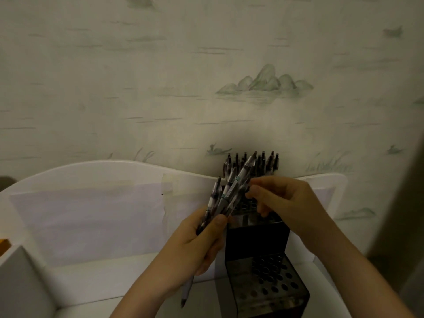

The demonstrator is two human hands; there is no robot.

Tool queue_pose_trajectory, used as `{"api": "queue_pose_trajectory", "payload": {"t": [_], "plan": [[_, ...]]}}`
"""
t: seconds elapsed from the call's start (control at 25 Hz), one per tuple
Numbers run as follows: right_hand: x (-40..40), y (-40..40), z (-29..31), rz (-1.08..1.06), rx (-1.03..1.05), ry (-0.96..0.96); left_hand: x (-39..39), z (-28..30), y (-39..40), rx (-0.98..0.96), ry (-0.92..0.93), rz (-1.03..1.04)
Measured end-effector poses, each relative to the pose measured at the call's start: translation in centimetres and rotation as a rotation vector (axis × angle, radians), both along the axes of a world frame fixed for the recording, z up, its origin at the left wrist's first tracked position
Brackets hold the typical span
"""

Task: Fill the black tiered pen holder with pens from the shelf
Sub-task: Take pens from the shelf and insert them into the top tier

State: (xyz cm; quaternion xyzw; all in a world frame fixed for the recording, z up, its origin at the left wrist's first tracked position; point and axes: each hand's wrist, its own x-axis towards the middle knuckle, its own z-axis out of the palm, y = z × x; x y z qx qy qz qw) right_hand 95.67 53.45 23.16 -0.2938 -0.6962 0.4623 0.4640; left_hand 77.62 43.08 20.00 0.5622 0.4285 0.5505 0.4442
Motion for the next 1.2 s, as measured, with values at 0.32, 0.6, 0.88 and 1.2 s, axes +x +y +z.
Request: {"api": "queue_pose_trajectory", "payload": {"t": [0.32,0.6,0.88,1.2], "plan": [[0.3,-0.1,-0.9,0.227,-0.219,0.069,1.1,0.0,0.2,0.0,0.037,0.015],[0.4,0.0,-0.8,0.181,-0.366,0.204,1.2,-0.4,0.2,0.005,0.041,0.038],[2.4,0.7,2.0,-0.109,-0.222,0.428,0.2,-0.4,0.2,-0.001,0.012,0.092],[3.1,1.5,3.6,-0.551,0.378,0.178,-0.1,-0.2,0.5,0.018,0.003,0.082]]}}
